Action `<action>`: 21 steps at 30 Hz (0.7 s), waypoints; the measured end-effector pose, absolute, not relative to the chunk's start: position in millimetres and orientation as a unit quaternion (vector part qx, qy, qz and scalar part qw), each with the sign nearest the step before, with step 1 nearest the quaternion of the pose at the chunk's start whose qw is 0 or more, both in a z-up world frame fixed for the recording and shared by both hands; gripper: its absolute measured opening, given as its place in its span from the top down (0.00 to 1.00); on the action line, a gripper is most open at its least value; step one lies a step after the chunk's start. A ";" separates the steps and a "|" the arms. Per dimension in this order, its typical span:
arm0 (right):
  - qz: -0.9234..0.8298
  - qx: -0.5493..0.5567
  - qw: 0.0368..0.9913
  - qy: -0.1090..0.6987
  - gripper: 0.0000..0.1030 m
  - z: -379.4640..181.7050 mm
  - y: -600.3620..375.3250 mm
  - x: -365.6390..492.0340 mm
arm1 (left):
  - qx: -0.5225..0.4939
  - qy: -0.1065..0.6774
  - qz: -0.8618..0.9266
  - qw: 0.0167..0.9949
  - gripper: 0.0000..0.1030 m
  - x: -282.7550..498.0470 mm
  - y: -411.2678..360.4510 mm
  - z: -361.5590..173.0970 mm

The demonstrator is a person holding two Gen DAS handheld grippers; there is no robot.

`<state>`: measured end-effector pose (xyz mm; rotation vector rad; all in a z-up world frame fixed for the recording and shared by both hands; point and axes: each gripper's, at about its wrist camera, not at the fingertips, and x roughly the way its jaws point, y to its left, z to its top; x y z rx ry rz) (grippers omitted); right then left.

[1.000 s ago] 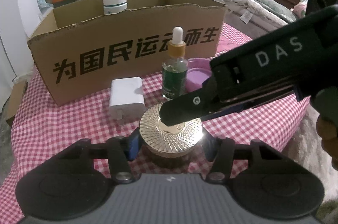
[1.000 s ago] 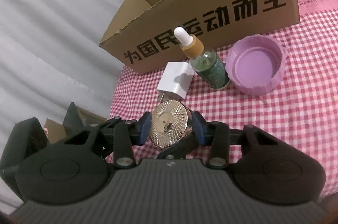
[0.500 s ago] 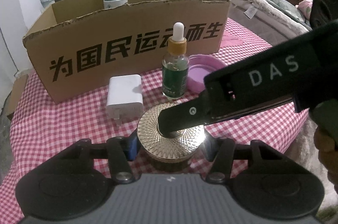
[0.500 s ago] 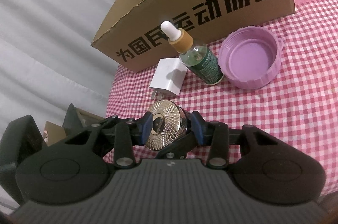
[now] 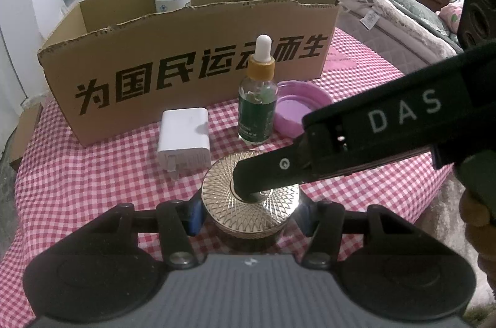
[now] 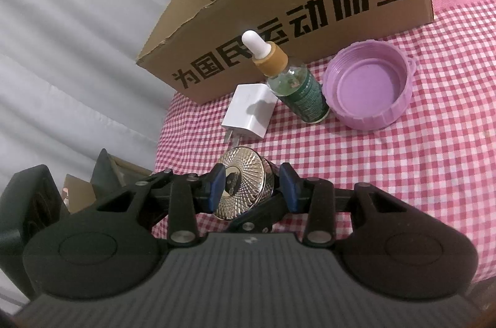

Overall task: Organize rigid objects
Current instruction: 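Lift the gold-lidded jar and carry it over the box with the right gripper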

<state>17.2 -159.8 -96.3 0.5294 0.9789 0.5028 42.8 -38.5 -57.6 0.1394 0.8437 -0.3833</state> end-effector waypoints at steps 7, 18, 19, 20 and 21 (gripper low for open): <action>0.238 0.244 0.822 0.456 0.63 -93.9 -158.1 16.0 | 0.067 0.404 -0.184 0.893 0.45 40.8 -38.7 -55.5; 0.239 0.239 0.824 0.454 0.62 -93.2 -157.4 15.5 | 0.066 0.406 -0.184 0.893 0.45 39.9 -38.2 -54.1; 0.240 0.239 0.824 0.455 0.62 -93.3 -157.3 15.6 | 0.066 0.406 -0.184 0.893 0.45 40.3 -38.2 -54.5; 0.239 0.239 0.824 0.454 0.62 -93.3 -157.2 15.5 | 0.066 0.406 -0.184 0.893 0.45 39.9 -38.4 -54.2; 0.240 0.239 0.824 0.455 0.62 -93.4 -157.2 15.4 | 0.067 0.406 -0.184 0.893 0.45 39.6 -38.5 -54.2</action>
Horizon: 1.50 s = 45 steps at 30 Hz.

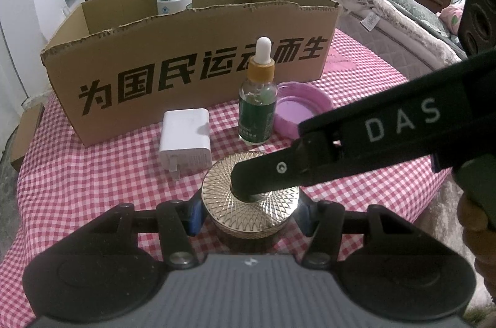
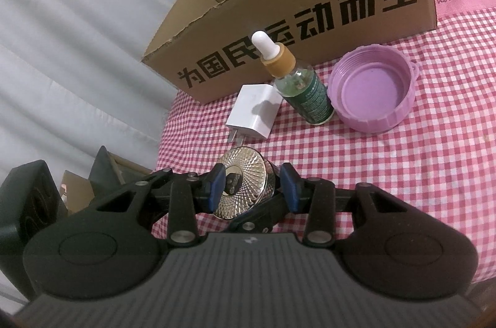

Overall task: Organize rigid objects
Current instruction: 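Lift the gold-lidded jar and carry it over the box with the right gripper, then lower the gold-lidded jar into the box and open the right gripper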

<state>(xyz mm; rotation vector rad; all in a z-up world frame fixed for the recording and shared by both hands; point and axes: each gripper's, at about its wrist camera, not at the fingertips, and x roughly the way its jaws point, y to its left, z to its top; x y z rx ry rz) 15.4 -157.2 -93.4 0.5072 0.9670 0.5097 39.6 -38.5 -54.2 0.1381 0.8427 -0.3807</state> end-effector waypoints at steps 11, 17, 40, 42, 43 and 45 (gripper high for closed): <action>0.240 0.236 0.823 0.457 0.61 -94.8 -156.6 15.6 | 0.066 0.409 -0.183 0.892 0.45 38.9 -39.8 -55.7; 0.246 0.226 0.828 0.451 0.61 -85.7 -153.6 12.2 | 0.063 0.396 -0.179 0.899 0.45 32.6 -36.9 -46.4; 0.300 0.117 0.882 0.343 0.59 74.6 -160.8 124.4 | 0.045 0.331 -0.191 0.923 0.45 169.1 -31.7 88.0; 0.291 0.123 0.875 0.367 0.59 66.9 -162.9 149.9 | 0.041 0.358 -0.194 0.913 0.45 194.6 -36.2 75.0; 0.288 0.125 0.869 0.382 0.59 60.5 -165.7 163.6 | 0.038 0.371 -0.193 0.907 0.45 204.0 -36.8 67.2; 0.278 0.134 0.858 0.412 0.58 45.6 -169.4 189.5 | 0.041 0.401 -0.195 0.894 0.45 226.7 -44.2 49.3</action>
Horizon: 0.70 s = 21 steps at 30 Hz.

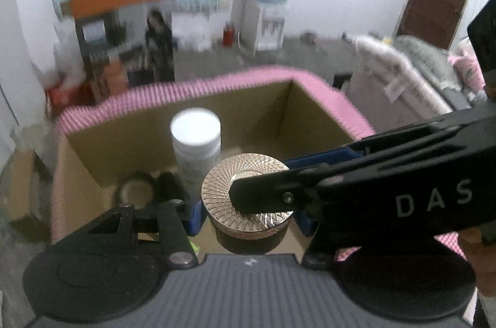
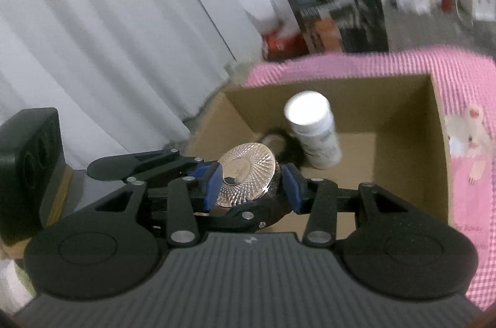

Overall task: Organize rigid objects
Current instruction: 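Lower the gold-lidded jar into the box and open the right gripper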

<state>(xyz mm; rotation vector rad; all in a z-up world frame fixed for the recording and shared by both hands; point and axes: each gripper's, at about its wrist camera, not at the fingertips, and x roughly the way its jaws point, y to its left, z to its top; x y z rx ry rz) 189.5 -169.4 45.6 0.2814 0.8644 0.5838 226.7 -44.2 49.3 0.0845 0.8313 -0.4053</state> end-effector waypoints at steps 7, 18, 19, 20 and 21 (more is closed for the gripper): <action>0.263 0.151 0.814 0.495 0.57 -11.1 -174.4 239.4 | 0.039 0.485 -0.186 0.854 0.45 275.1 -52.2 -3.8; 0.261 0.147 0.780 0.550 0.55 -44.4 -160.9 277.5 | 0.034 0.568 -0.162 0.806 0.43 307.0 -51.1 -28.9; 0.260 0.144 0.779 0.552 0.55 -45.8 -159.3 279.0 | 0.029 0.574 -0.162 0.802 0.43 309.0 -50.8 -30.3; 0.259 0.143 0.779 0.553 0.55 -46.9 -158.7 279.9 | 0.023 0.578 -0.162 0.800 0.42 310.3 -49.3 -31.7; 0.259 0.143 0.779 0.553 0.55 -46.4 -157.3 280.8 | 0.017 0.578 -0.163 0.800 0.42 311.6 -47.2 -32.4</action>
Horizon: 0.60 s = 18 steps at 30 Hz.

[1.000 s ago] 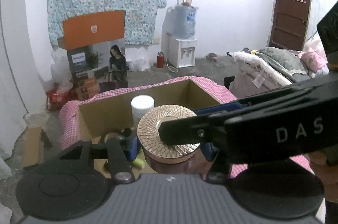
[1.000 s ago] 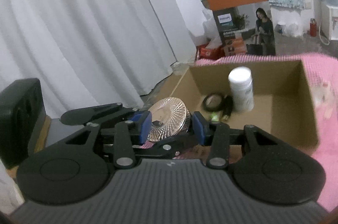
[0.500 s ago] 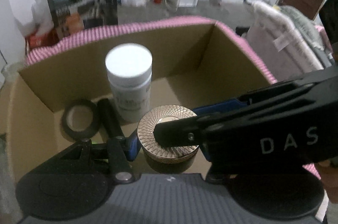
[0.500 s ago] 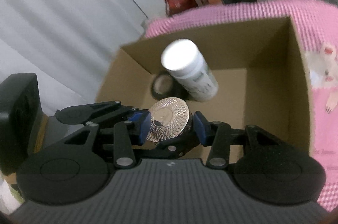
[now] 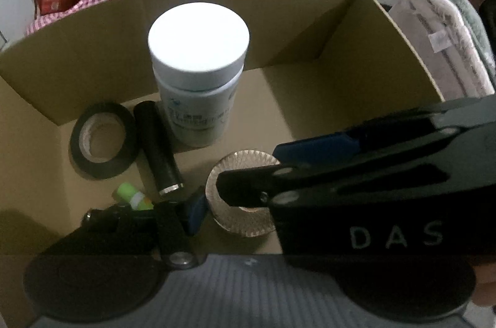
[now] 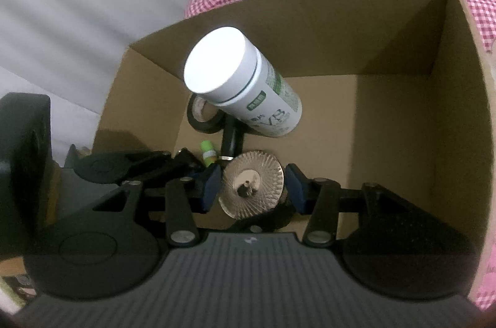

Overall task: Organize rigid objects
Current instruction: 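Lower the gold-lidded jar into the box and open the right gripper, then move the right tool to the green dropper bottle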

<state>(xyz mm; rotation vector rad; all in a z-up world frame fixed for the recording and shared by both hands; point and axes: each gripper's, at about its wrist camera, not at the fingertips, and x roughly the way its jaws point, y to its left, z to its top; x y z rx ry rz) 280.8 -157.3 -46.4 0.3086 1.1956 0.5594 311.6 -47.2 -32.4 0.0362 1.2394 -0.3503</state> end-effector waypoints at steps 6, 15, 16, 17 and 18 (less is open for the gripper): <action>0.253 0.135 0.790 0.541 0.55 -41.6 -159.1 279.1 | 0.011 0.544 -0.166 0.822 0.26 305.3 -43.8 -19.7; 0.266 0.127 0.851 0.436 0.37 24.4 -187.6 220.3 | 0.003 0.427 -0.178 0.887 0.13 244.9 -30.2 42.1; 0.267 0.123 0.859 0.419 0.35 34.6 -192.5 208.2 | 0.003 0.413 -0.181 0.893 0.12 233.4 -27.5 50.1; 0.268 0.121 0.867 0.402 0.34 44.2 -198.2 195.1 | 0.001 0.401 -0.182 0.898 0.10 222.9 -26.9 56.9; 0.270 0.121 0.873 0.388 0.34 52.9 -203.4 182.5 | -0.001 0.385 -0.183 0.905 0.09 208.8 -23.2 63.5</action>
